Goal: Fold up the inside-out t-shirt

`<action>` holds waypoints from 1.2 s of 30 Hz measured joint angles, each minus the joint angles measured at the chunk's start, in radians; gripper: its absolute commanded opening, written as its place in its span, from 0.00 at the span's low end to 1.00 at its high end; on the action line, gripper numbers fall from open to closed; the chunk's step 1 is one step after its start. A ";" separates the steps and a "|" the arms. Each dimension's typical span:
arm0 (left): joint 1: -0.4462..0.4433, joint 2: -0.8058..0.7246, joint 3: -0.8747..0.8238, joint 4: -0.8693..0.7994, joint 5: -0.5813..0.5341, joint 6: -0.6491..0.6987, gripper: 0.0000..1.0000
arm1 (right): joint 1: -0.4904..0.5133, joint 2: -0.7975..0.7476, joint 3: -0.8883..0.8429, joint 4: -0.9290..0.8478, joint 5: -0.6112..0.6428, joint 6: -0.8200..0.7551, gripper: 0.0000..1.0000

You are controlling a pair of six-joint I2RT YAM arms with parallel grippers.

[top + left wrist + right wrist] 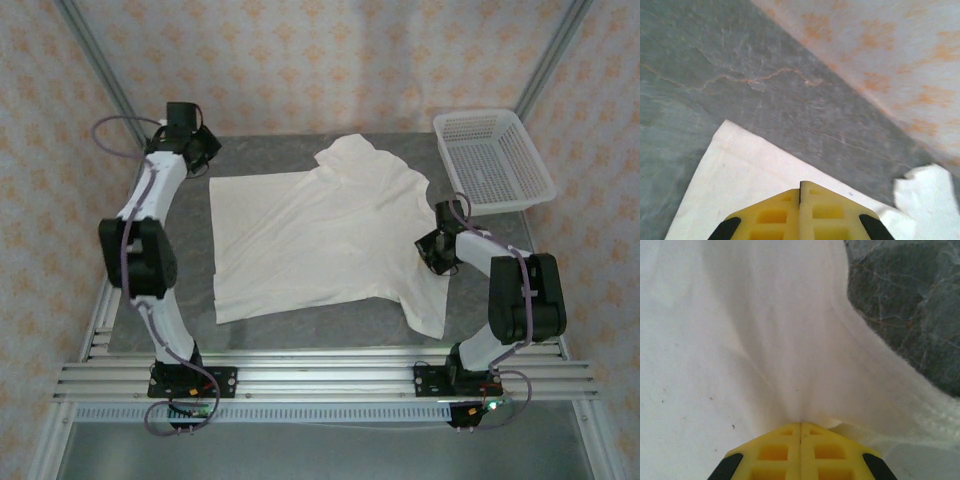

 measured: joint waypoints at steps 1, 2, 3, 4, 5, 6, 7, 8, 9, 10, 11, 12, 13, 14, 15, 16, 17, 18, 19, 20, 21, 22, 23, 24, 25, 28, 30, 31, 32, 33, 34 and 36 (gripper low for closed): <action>0.000 -0.044 -0.033 0.000 0.000 0.002 0.00 | 0.000 0.000 0.000 0.000 -0.001 0.000 0.00; 0.000 -0.076 -0.069 0.002 -0.001 0.003 0.00 | 0.000 0.000 0.000 0.000 -0.003 -0.003 0.00; 0.000 -0.088 -0.096 0.004 -0.001 0.003 0.00 | 0.000 0.000 0.000 0.000 -0.003 -0.005 0.00; 0.000 -0.086 -0.121 0.004 0.000 0.003 0.00 | 0.000 0.000 0.000 0.000 -0.003 -0.006 0.00; 0.000 -0.067 -0.143 0.003 0.000 0.003 0.00 | 0.000 0.000 0.000 0.000 -0.003 -0.007 0.00; 0.000 -0.044 -0.155 0.002 0.001 0.003 0.00 | 0.000 0.000 0.000 0.000 -0.003 -0.007 0.00; 0.000 -0.008 -0.165 0.000 0.002 0.004 0.00 | 0.000 0.000 0.000 0.000 -0.003 -0.007 0.00; 0.000 0.038 -0.167 -0.005 0.003 0.005 0.00 | 0.000 0.000 0.000 0.000 -0.003 -0.007 0.00; 0.000 0.075 -0.167 -0.005 0.006 0.007 0.00 | 0.000 0.000 0.000 0.000 -0.003 -0.007 0.00; 0.000 0.120 -0.167 -0.005 0.012 0.010 0.00 | 0.000 0.000 0.000 -0.001 -0.003 -0.007 0.00; 0.000 0.159 -0.167 -0.005 0.016 0.011 0.00 | 0.000 0.000 0.000 -0.001 -0.003 -0.007 0.00; 0.000 0.186 -0.167 -0.005 0.020 0.011 0.00 | 0.000 0.000 0.000 -0.001 -0.003 -0.007 0.00; 0.000 0.220 -0.167 -0.005 0.022 0.011 0.00 | 0.000 0.000 0.000 -0.001 -0.003 -0.007 0.00; 0.000 0.248 -0.164 -0.005 0.025 0.011 0.00 | 0.000 0.000 0.000 -0.002 -0.003 -0.007 0.00; 0.000 0.269 -0.156 -0.006 0.027 0.010 0.00 | 0.000 0.000 0.000 -0.003 -0.003 -0.007 0.00; 0.000 0.286 -0.133 -0.005 0.032 0.010 0.00 | 0.000 0.000 0.000 -0.006 -0.003 -0.007 0.00; 0.000 0.295 -0.106 0.000 0.031 0.010 0.00 | 0.000 0.000 0.000 -0.011 -0.004 -0.007 0.00; 0.000 0.309 -0.079 0.001 0.034 0.010 0.00 | 0.000 0.000 0.002 -0.016 -0.004 -0.007 0.00; 0.000 0.330 -0.050 0.003 0.037 0.010 0.00 | 0.000 0.000 0.004 -0.023 -0.004 -0.007 0.00; 0.000 0.355 -0.024 0.005 0.040 0.006 0.00 | 0.000 0.000 0.006 -0.030 -0.004 -0.007 0.00; 0.000 0.385 0.000 0.007 0.040 0.002 0.00 | 0.000 0.000 0.010 -0.037 -0.006 -0.007 0.00; 0.000 0.405 0.033 0.007 0.045 -0.001 0.00 | 0.000 0.000 0.014 -0.045 -0.008 -0.006 0.00; 0.000 0.423 0.062 0.007 0.042 -0.003 0.00 | 0.000 0.000 0.017 -0.050 -0.010 -0.006 0.01; 0.000 0.454 0.101 0.006 0.047 -0.010 0.00 | 0.000 0.000 0.019 -0.053 -0.013 -0.005 0.02; 0.002 0.484 0.151 0.004 0.058 -0.018 0.00 | 0.000 -0.002 0.019 -0.055 -0.016 -0.002 0.04; 0.007 0.556 0.258 0.008 0.087 -0.039 0.00 | 0.000 -0.005 0.019 -0.074 -0.026 0.010 0.09; 0.012 0.596 0.323 0.002 0.107 -0.055 0.00 | 0.000 -0.006 0.019 -0.086 -0.032 0.017 0.15; 0.016 0.624 0.370 -0.010 0.118 -0.062 0.00 | 0.000 -0.008 0.019 -0.091 -0.036 0.020 0.18; 0.021 0.658 0.429 -0.024 0.129 -0.069 0.00 | 0.000 -0.010 0.019 -0.094 -0.039 0.024 0.20; 0.025 0.691 0.484 -0.037 0.138 -0.074 0.00 | 0.000 -0.011 0.019 -0.097 -0.044 0.027 0.21; 0.029 0.732 0.555 -0.053 0.149 -0.077 0.00 | 0.000 -0.014 0.019 -0.098 -0.048 0.030 0.22; 0.036 0.797 0.665 -0.071 0.156 -0.080 0.00 | 0.000 -0.018 0.019 -0.098 -0.048 0.031 0.22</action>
